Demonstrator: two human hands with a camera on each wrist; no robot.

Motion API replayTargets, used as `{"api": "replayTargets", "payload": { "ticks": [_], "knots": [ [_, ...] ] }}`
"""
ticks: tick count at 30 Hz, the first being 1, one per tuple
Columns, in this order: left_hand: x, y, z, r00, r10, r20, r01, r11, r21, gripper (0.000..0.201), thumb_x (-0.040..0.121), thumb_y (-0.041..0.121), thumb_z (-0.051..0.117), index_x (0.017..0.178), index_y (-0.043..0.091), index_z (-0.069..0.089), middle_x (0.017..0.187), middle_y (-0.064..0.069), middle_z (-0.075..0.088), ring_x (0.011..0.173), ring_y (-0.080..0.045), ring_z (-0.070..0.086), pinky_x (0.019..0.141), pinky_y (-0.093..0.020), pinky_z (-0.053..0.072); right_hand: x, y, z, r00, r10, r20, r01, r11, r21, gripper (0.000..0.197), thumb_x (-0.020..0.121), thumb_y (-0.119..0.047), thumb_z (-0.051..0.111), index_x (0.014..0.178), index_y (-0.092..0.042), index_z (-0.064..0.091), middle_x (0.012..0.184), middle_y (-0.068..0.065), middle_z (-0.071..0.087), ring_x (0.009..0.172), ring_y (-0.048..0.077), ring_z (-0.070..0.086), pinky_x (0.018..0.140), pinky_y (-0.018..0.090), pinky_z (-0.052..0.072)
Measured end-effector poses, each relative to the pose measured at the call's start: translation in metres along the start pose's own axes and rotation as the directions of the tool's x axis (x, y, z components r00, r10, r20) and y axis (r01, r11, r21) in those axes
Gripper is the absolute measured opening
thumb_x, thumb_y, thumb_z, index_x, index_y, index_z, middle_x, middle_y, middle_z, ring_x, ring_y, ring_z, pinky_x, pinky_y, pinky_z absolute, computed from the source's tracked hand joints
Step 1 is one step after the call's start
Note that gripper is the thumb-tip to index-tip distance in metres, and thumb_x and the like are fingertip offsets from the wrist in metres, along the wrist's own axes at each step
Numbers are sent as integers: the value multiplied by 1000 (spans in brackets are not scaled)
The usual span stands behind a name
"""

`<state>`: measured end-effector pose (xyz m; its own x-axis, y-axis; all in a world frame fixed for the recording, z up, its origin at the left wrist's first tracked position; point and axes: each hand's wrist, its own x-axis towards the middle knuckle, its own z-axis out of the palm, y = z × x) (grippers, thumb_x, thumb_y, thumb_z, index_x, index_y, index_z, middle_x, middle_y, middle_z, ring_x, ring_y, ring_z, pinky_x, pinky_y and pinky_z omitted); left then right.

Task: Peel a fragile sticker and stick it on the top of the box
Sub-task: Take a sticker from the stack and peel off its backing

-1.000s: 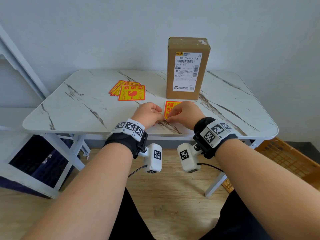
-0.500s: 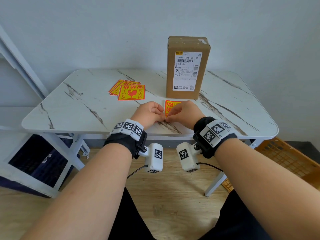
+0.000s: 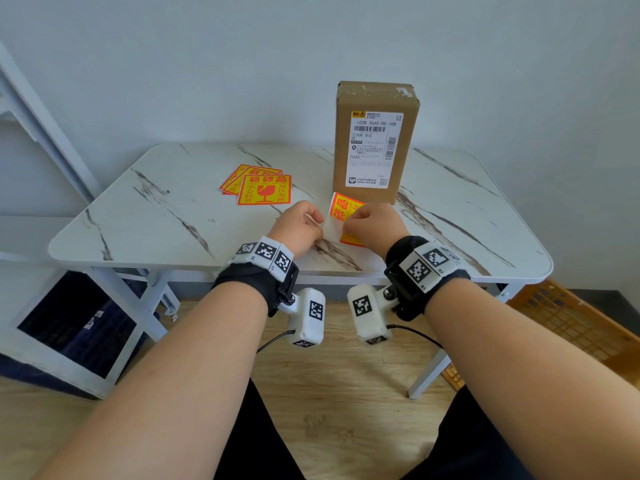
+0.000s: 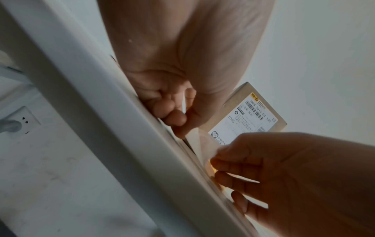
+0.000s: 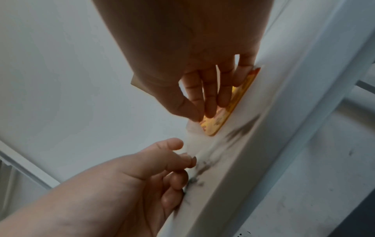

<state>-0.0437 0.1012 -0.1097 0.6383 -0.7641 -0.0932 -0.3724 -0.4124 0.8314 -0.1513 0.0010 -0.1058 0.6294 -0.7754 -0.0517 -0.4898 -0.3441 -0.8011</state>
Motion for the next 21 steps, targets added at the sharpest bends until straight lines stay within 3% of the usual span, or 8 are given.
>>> {"api": "replayTargets", "payload": {
  "ticks": [3,6,8,9,11,13,17,21],
  "knots": [
    [0,4,-2,1000,23,-5,-23,999,35,30,84,-7,42,95,16,59,60,-4,51,53,-17,48,49,-23,36,0,-2,-7,998,13,-63,-9,998,67,8,80,-11,57,73,-11,60,68,8,54,63,21,48,59,27,41],
    [1,7,-4,1000,18,0,-18,997,77,43,84,-9,36,95,22,64,58,-6,49,55,-23,48,49,-23,37,2,2,-14,992,31,-124,-13,989,144,8,78,-12,53,70,-12,57,71,12,60,67,25,56,67,38,53],
    [2,8,-4,1000,15,-4,-15,991,133,48,83,-8,36,99,24,68,76,-16,62,68,-27,53,60,-28,42,2,5,-20,985,53,-162,-19,979,202,10,78,-12,52,68,-11,55,71,14,62,69,30,63,76,46,58],
    [2,7,-5,1000,11,-8,-10,986,167,49,84,-8,36,102,23,69,97,-22,67,75,-30,57,66,-30,44,2,6,-23,981,65,-180,-24,975,223,13,78,-11,53,66,-12,54,72,13,65,71,31,66,80,48,59],
    [1,7,-6,1000,0,-14,3,974,228,49,85,-6,37,105,24,70,129,-23,60,98,-37,63,75,-31,48,1,7,-29,975,72,-212,-18,969,246,16,80,-11,53,65,-15,55,72,11,68,71,27,68,82,49,60],
    [2,6,-8,1000,3,-24,5,955,296,48,85,-6,38,102,25,70,136,-20,56,113,-37,60,79,-30,47,1,5,-35,968,70,-241,-5,965,261,13,81,-12,54,68,-13,56,71,8,69,69,25,68,81,49,60],
    [2,6,-13,999,-8,-47,28,889,457,47,89,-6,37,110,23,68,145,-10,50,123,-31,54,90,-32,44,0,-1,-43,950,80,-301,5,962,272,7,81,-13,53,80,-8,59,80,15,74,72,30,72,80,50,60],
    [-1,10,-18,998,-22,-60,52,827,559,47,91,-5,39,118,22,65,142,-10,52,119,-32,56,94,-37,47,-2,-7,-51,928,104,-358,14,950,313,7,80,-15,52,77,-10,54,69,11,67,62,23,64,76,46,62]
  ]
}}
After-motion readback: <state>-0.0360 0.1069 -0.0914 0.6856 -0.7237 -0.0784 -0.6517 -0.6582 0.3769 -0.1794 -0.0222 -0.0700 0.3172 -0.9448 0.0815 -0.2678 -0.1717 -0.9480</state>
